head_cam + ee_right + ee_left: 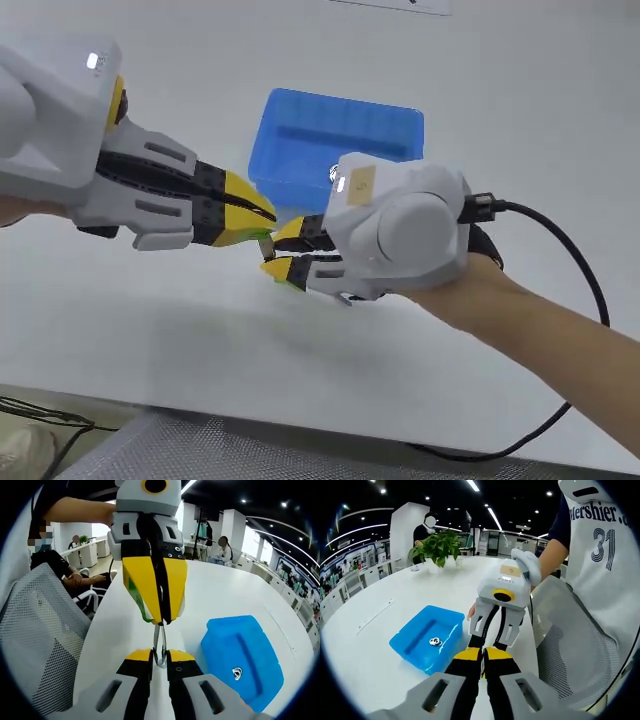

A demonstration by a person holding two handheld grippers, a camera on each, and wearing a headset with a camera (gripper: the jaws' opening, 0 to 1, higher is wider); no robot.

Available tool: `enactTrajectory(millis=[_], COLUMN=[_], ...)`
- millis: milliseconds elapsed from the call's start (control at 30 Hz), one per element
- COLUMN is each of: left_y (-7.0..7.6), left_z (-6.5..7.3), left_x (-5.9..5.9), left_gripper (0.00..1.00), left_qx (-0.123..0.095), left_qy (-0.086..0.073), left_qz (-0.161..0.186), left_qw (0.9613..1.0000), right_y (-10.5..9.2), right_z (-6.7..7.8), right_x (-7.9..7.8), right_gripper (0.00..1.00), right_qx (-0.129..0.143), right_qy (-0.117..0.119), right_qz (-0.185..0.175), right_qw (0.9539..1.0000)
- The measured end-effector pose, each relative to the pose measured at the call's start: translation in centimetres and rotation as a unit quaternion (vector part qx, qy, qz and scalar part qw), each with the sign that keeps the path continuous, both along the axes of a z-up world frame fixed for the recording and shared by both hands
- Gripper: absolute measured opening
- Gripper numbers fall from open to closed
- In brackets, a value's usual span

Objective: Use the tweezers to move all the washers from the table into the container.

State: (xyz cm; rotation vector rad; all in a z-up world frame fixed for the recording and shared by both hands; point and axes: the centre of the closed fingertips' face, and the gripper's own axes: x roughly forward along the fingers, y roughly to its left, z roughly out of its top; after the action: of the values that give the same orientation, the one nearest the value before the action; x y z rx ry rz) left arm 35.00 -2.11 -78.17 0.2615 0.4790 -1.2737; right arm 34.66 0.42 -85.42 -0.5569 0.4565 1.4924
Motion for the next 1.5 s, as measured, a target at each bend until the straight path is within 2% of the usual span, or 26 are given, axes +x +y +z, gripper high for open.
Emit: enactTrajectory(millis=[133,200,467,633,767,1167,1500], left_y=[0.0,-0.7,-0.3,-0.7,-0.8,-2.0,-3.3], left_z=[-0.1,0.1,0.0,1.3,2.0,5.3,8.0], left_x=[0.0,-0.2,-0.4,-0.6,-0.7,-0.6,1.0], left_gripper=[0.06,0.06,0.06,0.06,0.06,0.06,0.06], left_qx=[0.001,0.001,0.008,0.003,0.003,0.007,0.003], left_qy=[0.001,0.002,0.003,-0.001,-0.006,-0.039,-0.077], left_qz=[-0.003,-0.003,-0.004,-0.003,-0.012,-0.04,-0.055], left_qw=[1.0,1.0,1.0,1.0,0.9999,0.9984,0.9955], right_y=[0.0,-0.1,0.0,-0.1,-0.1,-1.2,-2.6], right_z=[0.0,0.0,0.0,1.0,1.8,5.0,7.8], right_x=[-0.1,-0.1,-0.2,-0.3,-0.3,0.3,2.6], right_gripper=[0.12,0.11,0.11,0.11,0.11,0.11,0.11], right_qx=[-0.001,0.0,-0.002,0.01,0.014,0.026,0.039], right_qy=[0.0,0.002,0.013,0.014,0.005,-0.029,-0.064], right_qz=[0.001,0.001,0.003,-0.001,0.002,-0.006,-0.026], right_qw=[1.0,1.0,0.9999,0.9998,0.9999,0.9992,0.9968])
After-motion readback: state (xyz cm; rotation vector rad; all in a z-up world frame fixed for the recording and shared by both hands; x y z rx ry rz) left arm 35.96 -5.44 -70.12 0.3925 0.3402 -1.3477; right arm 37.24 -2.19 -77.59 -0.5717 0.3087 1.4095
